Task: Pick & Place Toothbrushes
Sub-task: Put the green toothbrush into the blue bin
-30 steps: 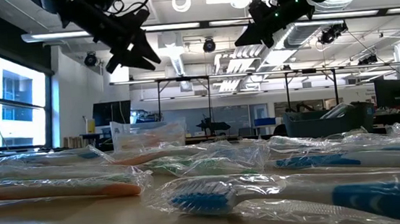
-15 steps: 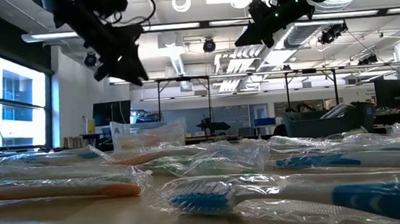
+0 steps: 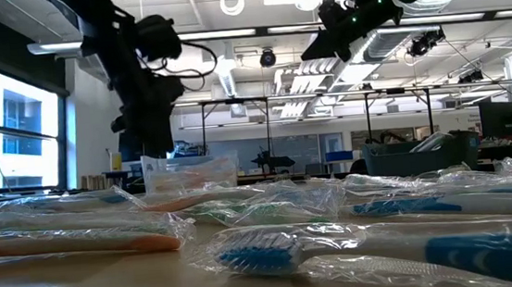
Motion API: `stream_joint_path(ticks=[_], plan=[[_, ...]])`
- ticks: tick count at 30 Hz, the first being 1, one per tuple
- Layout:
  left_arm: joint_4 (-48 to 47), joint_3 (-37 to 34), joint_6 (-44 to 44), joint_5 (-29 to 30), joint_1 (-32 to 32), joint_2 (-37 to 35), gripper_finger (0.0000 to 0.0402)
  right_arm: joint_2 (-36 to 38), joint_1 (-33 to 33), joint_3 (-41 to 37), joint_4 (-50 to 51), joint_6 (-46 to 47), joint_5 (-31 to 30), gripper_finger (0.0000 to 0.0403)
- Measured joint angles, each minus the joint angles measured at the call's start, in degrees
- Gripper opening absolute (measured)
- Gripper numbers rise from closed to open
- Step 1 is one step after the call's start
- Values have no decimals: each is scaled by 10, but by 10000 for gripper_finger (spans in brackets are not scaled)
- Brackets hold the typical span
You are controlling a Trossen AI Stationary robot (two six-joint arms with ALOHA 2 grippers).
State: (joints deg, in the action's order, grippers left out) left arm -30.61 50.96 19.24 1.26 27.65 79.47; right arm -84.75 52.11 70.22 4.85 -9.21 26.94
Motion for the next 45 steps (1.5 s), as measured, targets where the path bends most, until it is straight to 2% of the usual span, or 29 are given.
stream_joint_path(ticks=[8, 18, 24, 30, 45], plan=[[-31, 0, 5, -5, -1, 73, 129, 0, 0, 0, 15, 0, 0, 2], [-34, 0, 8, -25, -4, 120, 129, 0, 0, 0, 19, -15, -20, 2], [-30, 0, 9, -30, -24, 127, 129, 0, 0, 0, 20, -16, -19, 2], [-30, 0, 35, 6, -41, 127, 129, 0, 0, 0, 22, -16, -17, 2], [-30, 0, 52, 24, -41, 136, 129, 0, 0, 0, 23, -16, -15, 2]])
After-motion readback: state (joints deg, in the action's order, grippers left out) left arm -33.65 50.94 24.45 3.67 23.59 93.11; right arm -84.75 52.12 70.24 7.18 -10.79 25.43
